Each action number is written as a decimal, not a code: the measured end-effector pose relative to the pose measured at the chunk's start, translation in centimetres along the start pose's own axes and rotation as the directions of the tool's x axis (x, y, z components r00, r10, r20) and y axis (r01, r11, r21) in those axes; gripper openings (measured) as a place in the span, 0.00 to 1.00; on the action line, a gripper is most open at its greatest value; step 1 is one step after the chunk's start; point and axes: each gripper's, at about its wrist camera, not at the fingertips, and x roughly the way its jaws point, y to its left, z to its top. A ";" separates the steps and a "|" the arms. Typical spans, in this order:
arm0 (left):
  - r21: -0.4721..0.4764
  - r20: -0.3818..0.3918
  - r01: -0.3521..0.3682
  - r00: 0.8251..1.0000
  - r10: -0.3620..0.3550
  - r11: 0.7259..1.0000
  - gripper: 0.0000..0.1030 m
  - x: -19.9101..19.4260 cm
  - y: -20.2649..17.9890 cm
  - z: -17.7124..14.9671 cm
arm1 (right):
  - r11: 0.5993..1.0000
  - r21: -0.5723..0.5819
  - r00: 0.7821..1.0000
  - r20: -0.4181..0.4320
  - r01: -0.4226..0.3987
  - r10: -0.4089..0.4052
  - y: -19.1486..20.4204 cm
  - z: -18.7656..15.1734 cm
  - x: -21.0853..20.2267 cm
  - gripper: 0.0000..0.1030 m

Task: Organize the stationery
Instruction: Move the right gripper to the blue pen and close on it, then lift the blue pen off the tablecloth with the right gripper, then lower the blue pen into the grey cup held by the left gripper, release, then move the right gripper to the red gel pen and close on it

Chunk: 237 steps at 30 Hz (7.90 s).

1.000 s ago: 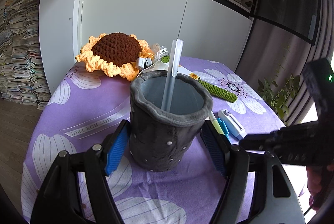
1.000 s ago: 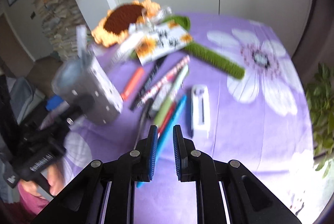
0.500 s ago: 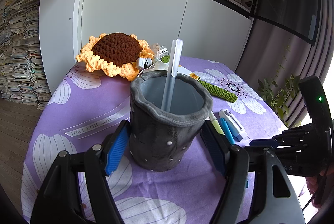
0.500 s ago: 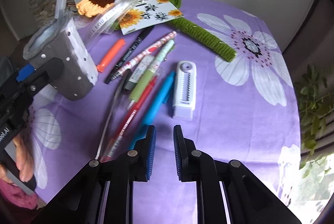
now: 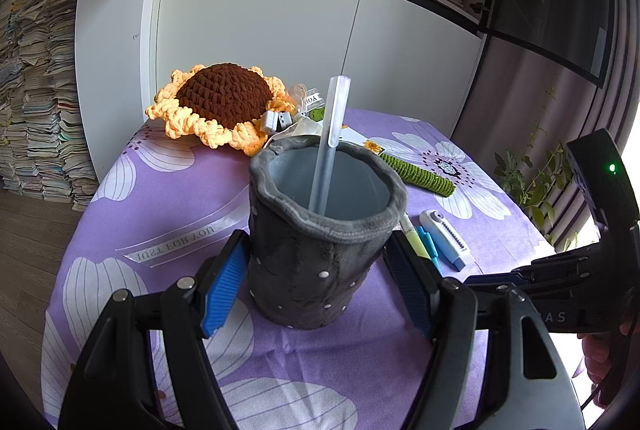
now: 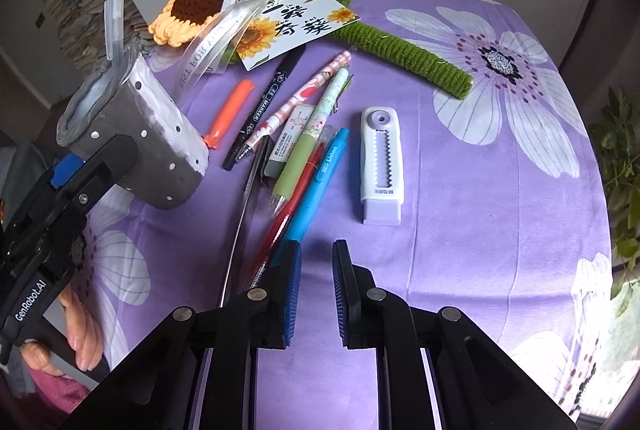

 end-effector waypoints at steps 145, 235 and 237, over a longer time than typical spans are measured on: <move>-0.015 -0.005 0.014 1.000 -0.014 1.000 0.67 -0.1 0.2 0.1 | 0.932 -0.347 0.932 0.294 -0.101 0.210 10.2 7.7 -10.2 0.14; 0.047 0.061 -0.015 0.998 0.012 0.999 0.69 -0.4 -0.7 0.4 | 0.976 -0.214 0.995 -0.090 0.025 -0.045 -1.3 0.1 -0.9 0.41; 0.049 0.060 -0.016 0.998 0.013 0.999 0.69 -0.4 -0.7 0.4 | 0.974 -0.225 0.993 -0.108 0.029 -0.055 -0.9 0.3 -0.1 0.41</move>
